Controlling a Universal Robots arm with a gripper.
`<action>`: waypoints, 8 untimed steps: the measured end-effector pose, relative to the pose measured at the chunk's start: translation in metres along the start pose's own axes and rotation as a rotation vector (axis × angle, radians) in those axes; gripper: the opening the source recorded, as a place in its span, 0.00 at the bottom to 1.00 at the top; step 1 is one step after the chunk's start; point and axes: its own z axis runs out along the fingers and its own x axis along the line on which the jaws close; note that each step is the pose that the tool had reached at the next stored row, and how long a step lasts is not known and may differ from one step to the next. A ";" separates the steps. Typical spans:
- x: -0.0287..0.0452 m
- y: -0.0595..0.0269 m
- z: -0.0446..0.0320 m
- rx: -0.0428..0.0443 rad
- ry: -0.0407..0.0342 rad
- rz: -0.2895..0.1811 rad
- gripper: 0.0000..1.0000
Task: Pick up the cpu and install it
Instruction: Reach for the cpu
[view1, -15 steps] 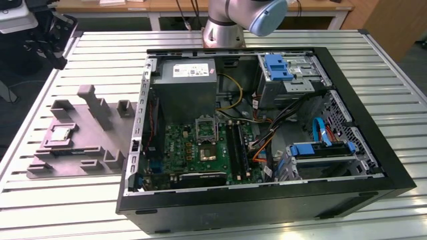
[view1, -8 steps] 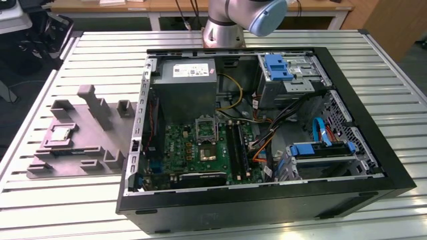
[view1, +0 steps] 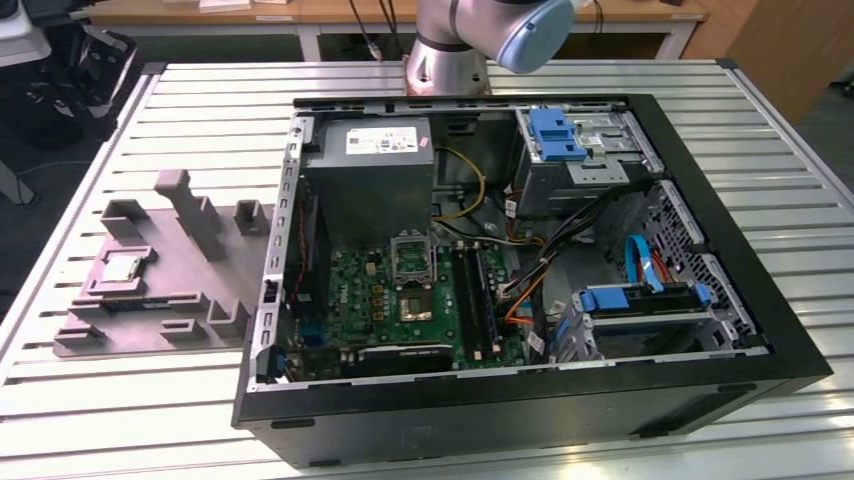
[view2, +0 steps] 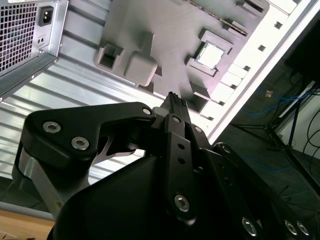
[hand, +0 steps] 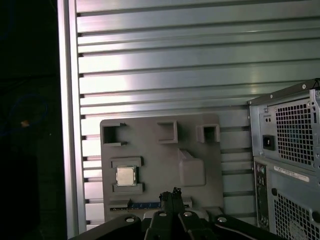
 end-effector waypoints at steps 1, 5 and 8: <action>0.0010 -0.0001 0.0001 0.0001 0.0005 0.000 0.11; 0.0050 -0.0004 0.0005 0.0002 0.0023 0.000 0.11; 0.0080 -0.0006 0.0008 0.0003 0.0035 0.000 0.11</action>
